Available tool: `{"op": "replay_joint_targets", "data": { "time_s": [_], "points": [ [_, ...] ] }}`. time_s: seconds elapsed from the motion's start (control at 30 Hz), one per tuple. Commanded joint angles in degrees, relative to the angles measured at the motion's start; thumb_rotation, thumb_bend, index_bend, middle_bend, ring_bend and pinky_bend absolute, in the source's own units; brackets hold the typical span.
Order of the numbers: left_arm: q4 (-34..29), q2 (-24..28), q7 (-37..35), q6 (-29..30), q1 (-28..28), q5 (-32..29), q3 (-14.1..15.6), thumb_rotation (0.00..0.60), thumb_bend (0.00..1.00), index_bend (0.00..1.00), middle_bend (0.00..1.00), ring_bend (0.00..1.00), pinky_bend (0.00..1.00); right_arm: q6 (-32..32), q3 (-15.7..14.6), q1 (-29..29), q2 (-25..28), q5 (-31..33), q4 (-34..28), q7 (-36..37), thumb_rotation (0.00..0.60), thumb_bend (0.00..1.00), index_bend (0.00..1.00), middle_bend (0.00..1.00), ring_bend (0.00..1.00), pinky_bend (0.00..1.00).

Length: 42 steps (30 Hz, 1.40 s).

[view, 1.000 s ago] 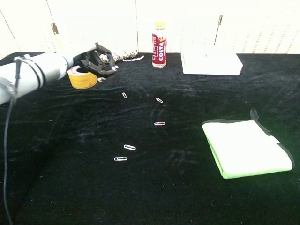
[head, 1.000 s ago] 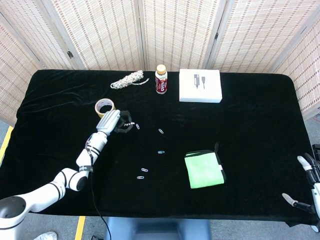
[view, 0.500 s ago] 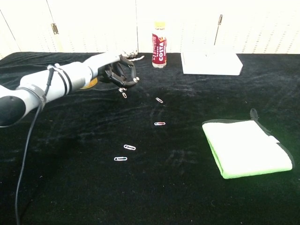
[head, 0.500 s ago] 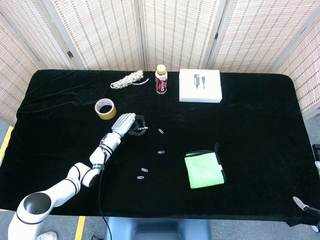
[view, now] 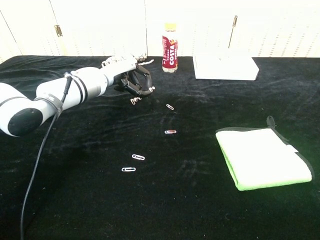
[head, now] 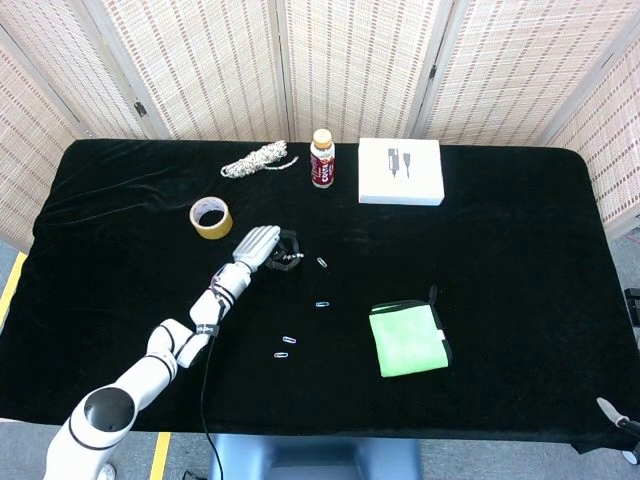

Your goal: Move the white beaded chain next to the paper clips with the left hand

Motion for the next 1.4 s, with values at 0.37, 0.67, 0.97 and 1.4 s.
{"op": "replay_joint_targets", "data": {
  "time_s": [0.37, 0.67, 0.97, 1.4],
  "points": [
    [7.0, -2.9, -3.0, -0.2, -0.8, 0.3, 1.5, 0.6, 0.51, 0.89, 1.0, 1.0, 1.0, -1.3, 0.7, 0.1, 0.0, 0.6, -0.5, -0.8, 0.6, 0.01, 0.0, 0.0, 0.0, 0.0],
    [8.7, -4.8, -5.1, -0.7, -1.7, 0.6, 2.5, 0.6, 0.51, 0.89, 1.0, 1.0, 1.0, -1.1, 0.9, -0.6, -0.3, 1.2, -0.7, -1.1, 0.6, 0.01, 0.0, 0.0, 0.0, 0.0],
    [10.8, -6.1, -5.8, -1.0, -2.9, 0.7, 2.9, 0.6, 0.51, 0.89, 1.0, 1.0, 1.0, 0.6, 0.8, -2.3, -1.0, 1.5, -0.3, -0.8, 0.6, 0.01, 0.0, 0.0, 0.0, 0.0],
    [13.2, -5.7, -6.7, -1.6, -2.3, 1.1, 4.3, 0.6, 0.51, 0.89, 1.0, 1.0, 1.0, 0.8, 1.0, -3.0, -1.4, 1.3, -0.1, -1.4, 0.6, 0.01, 0.0, 0.0, 0.0, 0.0]
  ]
}}
